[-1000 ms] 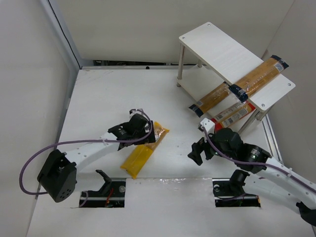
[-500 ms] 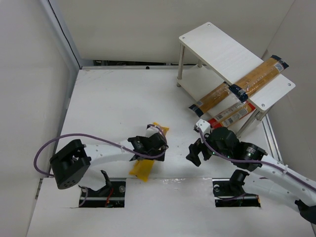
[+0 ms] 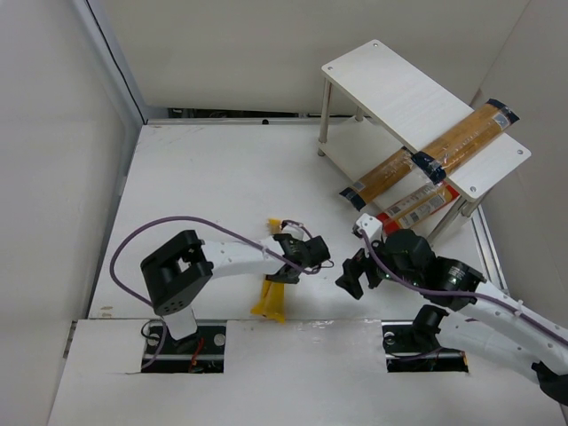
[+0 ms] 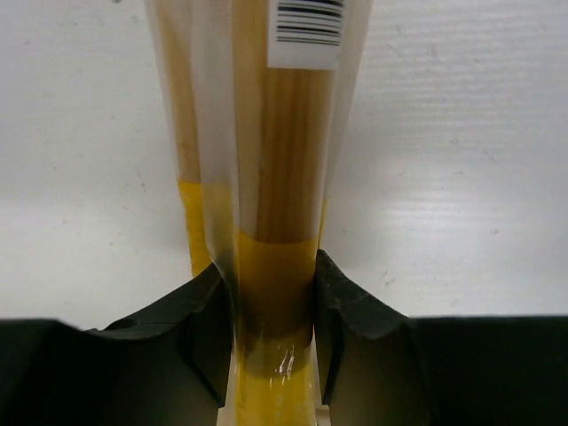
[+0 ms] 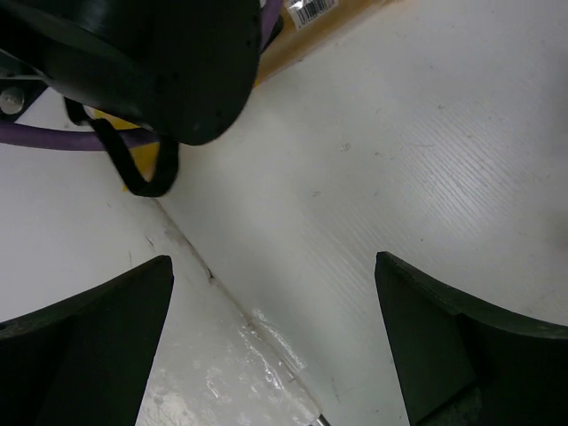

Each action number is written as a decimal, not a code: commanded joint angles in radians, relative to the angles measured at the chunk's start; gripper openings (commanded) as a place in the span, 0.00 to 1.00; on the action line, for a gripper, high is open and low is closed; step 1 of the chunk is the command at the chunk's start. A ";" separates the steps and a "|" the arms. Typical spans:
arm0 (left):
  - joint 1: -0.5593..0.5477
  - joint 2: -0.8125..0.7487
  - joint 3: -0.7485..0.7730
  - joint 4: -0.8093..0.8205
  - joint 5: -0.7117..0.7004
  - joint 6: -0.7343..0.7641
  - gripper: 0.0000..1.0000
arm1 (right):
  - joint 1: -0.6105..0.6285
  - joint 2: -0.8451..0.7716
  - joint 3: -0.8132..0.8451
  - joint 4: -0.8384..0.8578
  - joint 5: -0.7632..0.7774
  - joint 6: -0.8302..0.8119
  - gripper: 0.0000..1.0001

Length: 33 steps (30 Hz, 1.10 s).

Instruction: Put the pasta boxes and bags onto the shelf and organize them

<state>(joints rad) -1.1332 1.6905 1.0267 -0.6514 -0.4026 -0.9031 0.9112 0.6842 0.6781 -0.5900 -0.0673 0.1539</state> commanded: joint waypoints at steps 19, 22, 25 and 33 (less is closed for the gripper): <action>0.088 -0.286 0.496 0.870 -0.304 0.921 0.00 | 0.006 -0.107 -0.032 0.098 -0.031 0.007 0.95; 0.089 -0.148 0.704 0.897 -0.228 1.052 0.00 | 0.006 -0.107 -0.032 0.098 -0.020 0.007 0.95; 0.089 -0.011 0.878 0.876 -0.180 1.101 0.00 | 0.006 -0.107 -0.032 0.098 -0.009 0.007 0.95; 0.076 0.210 1.175 1.009 0.052 1.173 0.00 | 0.006 -0.126 -0.032 0.098 0.009 0.007 0.95</action>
<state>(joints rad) -1.0527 1.8790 2.0422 0.1200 -0.5091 0.2001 0.9112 0.5713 0.6514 -0.5484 -0.0765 0.1574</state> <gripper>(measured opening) 0.195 0.957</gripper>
